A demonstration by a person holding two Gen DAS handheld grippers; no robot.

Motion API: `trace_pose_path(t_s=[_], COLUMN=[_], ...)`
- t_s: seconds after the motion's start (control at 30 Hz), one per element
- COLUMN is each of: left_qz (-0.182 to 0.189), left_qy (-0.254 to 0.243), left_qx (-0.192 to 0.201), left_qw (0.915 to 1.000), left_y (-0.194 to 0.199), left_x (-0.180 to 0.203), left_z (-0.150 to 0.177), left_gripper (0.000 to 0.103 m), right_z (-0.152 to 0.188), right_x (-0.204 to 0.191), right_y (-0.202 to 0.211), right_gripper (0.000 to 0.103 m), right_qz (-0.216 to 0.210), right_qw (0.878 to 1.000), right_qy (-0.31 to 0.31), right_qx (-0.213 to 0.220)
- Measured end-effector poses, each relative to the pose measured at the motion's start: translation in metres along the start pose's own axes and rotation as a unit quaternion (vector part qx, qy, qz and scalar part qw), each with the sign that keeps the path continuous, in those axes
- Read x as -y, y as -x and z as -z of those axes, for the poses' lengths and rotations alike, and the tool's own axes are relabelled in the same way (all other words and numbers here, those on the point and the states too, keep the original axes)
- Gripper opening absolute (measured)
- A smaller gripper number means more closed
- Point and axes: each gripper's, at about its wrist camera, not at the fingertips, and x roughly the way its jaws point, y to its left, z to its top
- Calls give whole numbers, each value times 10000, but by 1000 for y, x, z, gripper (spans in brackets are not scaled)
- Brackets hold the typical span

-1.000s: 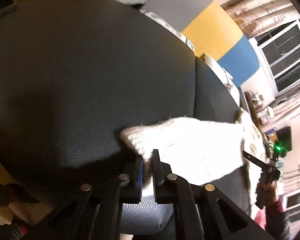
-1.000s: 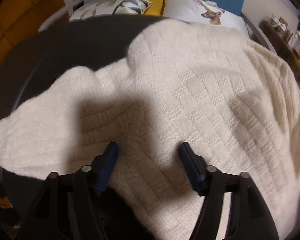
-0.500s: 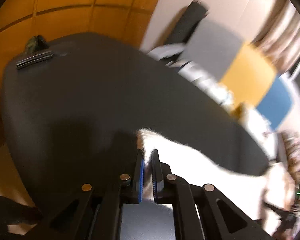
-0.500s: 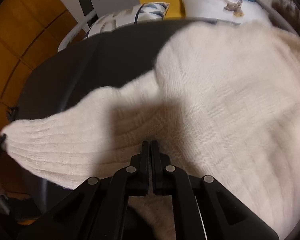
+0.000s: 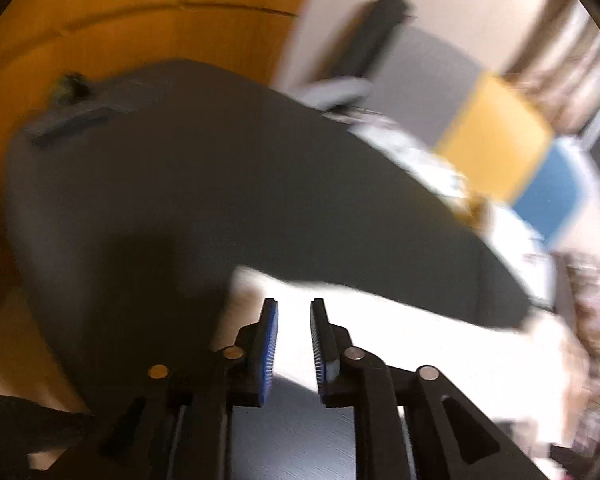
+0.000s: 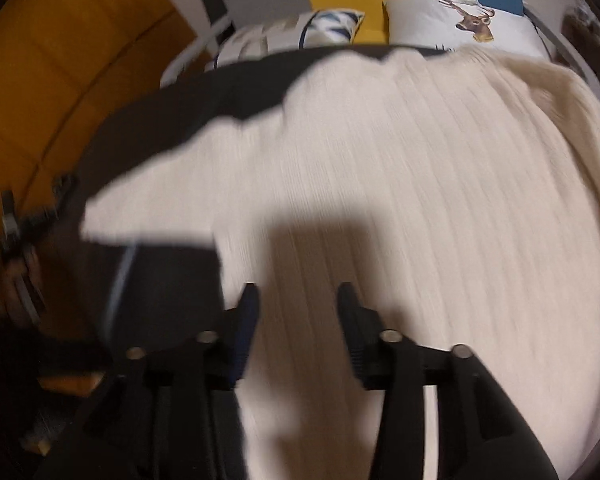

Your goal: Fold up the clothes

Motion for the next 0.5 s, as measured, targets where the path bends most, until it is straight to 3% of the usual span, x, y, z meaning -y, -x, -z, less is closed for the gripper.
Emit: trace_pose_path(t_s=[0.1,0.23,0.3,0.33,0.37,0.5], left_qz=[937,1734,1932,1960,1920,1753], left_qy=[-512,-1098,-1210,-1272,-1341,-1392], left_qx=[-609,-1744,-2182,-2351,-2473,-2776], left_qw=[9924,9631,9489,9435,9402,9342], left_y=[-6,-44,-64,-72,-79,-99], left_x=[59,149,187,203,216,249], left_z=[35,99,126,138,150,171], left_gripper=[17,17,17,17,17,18], right_z=[36,63,70,72,74,77], right_x=[5,13,13,12,9,-1], right_y=[3,3,6,7,6,2], right_gripper=[49,53,62,71,78,86], right_qz=[287,272,158,132,145,317], right_qw=[9992,9987,9974,9969,9971,9979], right_qy=[-84,-437,-653,-692,-644,-354], right_qx=[-270,-31,248,342,378,449])
